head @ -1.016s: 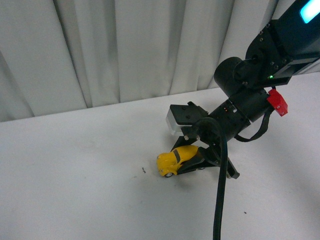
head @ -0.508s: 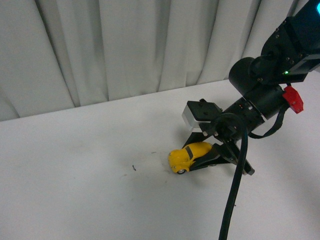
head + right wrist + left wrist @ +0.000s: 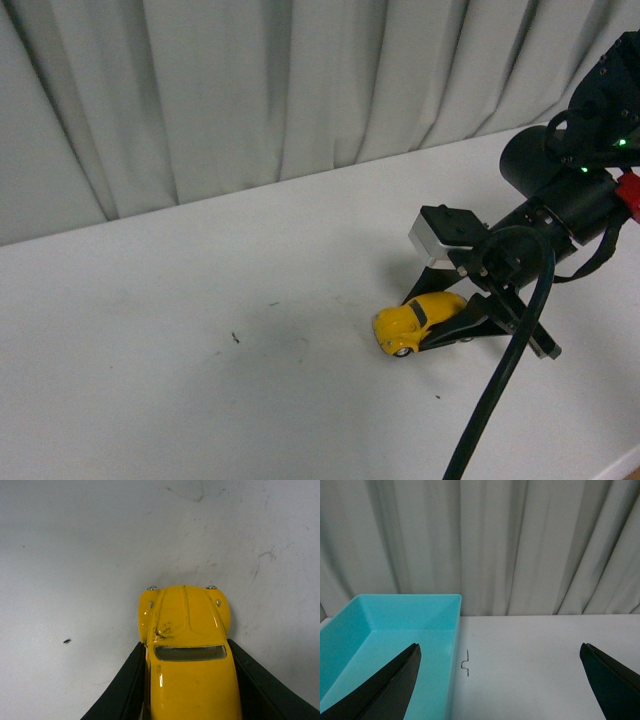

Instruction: Wind up and store yellow beetle toy

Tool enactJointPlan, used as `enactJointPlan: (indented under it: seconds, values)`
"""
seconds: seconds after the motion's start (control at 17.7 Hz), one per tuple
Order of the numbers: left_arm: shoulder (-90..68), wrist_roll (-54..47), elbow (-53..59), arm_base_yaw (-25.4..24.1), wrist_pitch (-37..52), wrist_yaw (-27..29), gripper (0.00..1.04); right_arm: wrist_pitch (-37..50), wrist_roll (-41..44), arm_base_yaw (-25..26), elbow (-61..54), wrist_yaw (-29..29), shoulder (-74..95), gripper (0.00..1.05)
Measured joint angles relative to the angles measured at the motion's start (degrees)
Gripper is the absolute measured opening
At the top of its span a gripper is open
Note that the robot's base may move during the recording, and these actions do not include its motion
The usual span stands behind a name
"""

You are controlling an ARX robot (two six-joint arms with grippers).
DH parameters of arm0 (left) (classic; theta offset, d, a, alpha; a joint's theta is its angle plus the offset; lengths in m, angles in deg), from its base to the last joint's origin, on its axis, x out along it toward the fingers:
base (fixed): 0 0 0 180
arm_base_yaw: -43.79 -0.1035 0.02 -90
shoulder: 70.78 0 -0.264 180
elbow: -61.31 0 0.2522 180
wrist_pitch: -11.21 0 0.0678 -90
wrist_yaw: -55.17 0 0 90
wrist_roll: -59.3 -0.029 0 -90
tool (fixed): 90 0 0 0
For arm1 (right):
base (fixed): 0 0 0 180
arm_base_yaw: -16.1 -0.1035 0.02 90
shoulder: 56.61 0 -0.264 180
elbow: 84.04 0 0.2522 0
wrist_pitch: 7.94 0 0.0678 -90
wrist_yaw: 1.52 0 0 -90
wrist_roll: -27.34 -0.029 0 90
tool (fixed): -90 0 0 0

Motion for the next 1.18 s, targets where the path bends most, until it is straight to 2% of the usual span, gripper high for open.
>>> enactJointPlan:
  seconds: [0.11,0.23,0.45,1.18]
  values:
    - [0.00,-0.02,0.00,0.00,0.00,-0.04,0.98,-1.31,0.39,1.05,0.00,-0.33,-0.20,0.42]
    - [0.00,0.00,0.00,0.00,0.00,-0.02,0.98,-3.52,0.66,1.14,0.57,-2.58,0.35,0.62]
    - [0.00,-0.02,0.00,0.00,0.00,-0.02,0.98,-4.39,0.87,2.14,0.63,-2.34,0.61,0.99]
    - [0.00,-0.02,0.00,0.00,0.00,-0.02,0.98,-3.72,1.66,2.51,0.87,-2.34,0.94,0.98]
